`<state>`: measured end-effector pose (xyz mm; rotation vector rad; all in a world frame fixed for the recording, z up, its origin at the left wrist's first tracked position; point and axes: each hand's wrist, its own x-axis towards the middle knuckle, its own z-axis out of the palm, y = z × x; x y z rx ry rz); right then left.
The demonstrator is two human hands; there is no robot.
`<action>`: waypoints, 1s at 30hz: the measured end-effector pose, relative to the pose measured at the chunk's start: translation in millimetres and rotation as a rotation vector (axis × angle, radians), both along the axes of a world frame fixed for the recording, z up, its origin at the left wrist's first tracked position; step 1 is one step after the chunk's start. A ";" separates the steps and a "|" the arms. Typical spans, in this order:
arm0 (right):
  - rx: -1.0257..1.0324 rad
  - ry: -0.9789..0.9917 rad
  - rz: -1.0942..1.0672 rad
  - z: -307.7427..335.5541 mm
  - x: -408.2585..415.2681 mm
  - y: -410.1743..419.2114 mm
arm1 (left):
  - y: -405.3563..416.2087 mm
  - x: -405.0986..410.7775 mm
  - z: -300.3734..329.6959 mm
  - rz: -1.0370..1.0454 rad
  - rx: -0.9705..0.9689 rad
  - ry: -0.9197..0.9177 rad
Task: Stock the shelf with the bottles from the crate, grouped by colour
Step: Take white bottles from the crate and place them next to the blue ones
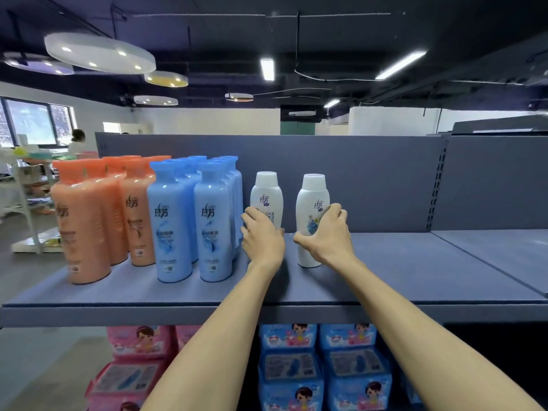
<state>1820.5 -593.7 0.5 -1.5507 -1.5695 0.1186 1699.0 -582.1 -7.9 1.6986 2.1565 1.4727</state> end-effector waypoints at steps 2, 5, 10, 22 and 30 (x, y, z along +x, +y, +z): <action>0.006 0.007 0.002 -1.3 -1.4 17.0 | 19.2 2.5 -0.4 0.024 -0.018 -0.005; 0.014 0.009 -0.004 -1.9 -6.2 43.1 | 45.0 3.5 -1.2 0.060 -0.029 -0.004; -0.003 0.008 -0.020 -1.6 -16.5 81.9 | 79.2 0.7 -1.7 0.082 -0.036 -0.025; -0.021 0.024 -0.024 -2.4 -30.7 137.8 | 112.6 -2.4 -5.1 0.106 -0.023 0.007; -0.019 0.014 -0.011 -4.9 -29.6 149.4 | 116.2 -3.7 -4.1 0.117 -0.032 0.044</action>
